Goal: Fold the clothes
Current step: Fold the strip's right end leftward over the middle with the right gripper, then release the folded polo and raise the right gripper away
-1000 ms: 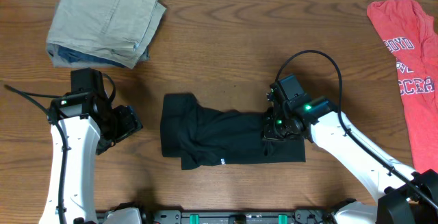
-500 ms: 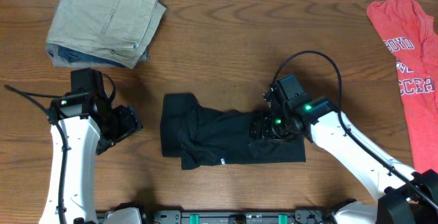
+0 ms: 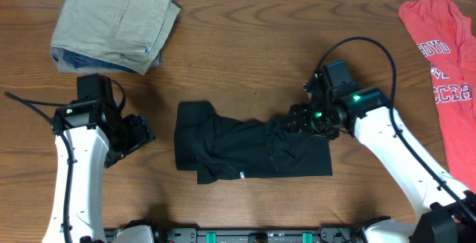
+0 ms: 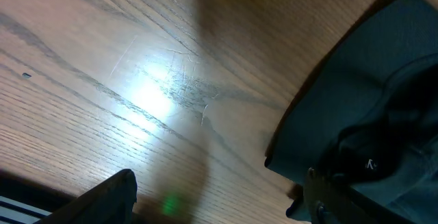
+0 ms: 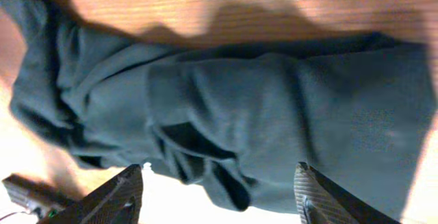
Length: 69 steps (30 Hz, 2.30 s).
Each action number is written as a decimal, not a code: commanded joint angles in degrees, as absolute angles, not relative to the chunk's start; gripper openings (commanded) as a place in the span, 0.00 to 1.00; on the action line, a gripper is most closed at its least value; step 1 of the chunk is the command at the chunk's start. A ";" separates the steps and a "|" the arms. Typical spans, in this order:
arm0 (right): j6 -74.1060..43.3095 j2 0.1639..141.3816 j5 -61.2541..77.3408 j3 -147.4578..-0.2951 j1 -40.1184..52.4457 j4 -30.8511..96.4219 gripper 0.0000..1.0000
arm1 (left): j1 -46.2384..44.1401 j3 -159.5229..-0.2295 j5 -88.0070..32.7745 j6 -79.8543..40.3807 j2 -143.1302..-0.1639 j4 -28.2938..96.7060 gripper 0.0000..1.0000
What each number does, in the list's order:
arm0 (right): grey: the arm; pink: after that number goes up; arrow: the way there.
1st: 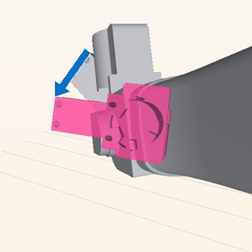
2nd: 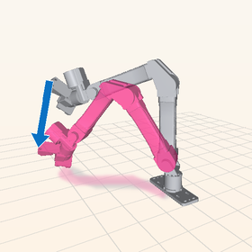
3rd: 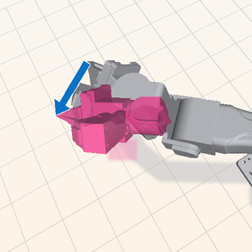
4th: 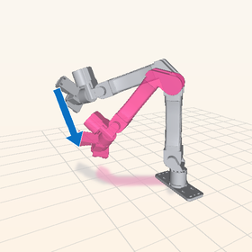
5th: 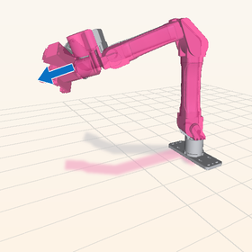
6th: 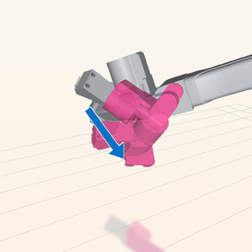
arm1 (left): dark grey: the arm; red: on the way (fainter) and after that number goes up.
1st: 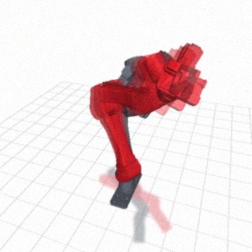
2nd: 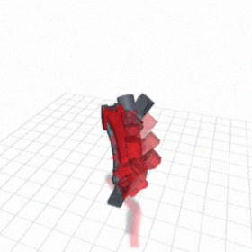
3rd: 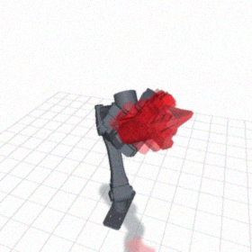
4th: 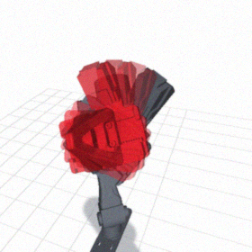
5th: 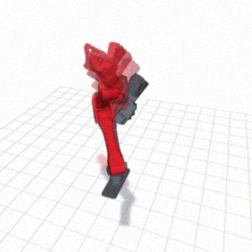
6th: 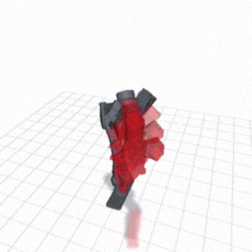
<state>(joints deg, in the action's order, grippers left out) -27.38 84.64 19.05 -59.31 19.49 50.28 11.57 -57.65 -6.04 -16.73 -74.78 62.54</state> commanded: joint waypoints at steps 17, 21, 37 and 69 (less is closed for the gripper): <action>-33.87 85.84 22.98 -47.51 31.16 40.18 0.58 | 11.81 -57.10 -6.48 -16.82 -74.87 62.35 0.79; -33.87 85.84 25.06 -47.57 32.82 36.75 0.58 | 11.81 -57.10 -6.48 -16.82 -74.87 62.30 0.79; -26.04 85.82 50.72 -56.88 31.77 31.46 0.60 | 11.81 -56.51 -6.52 -16.82 -74.87 62.26 0.79; -25.58 104.16 16.40 -63.02 29.26 36.25 0.61 | 11.81 -56.47 -6.90 -16.80 -74.87 61.89 0.79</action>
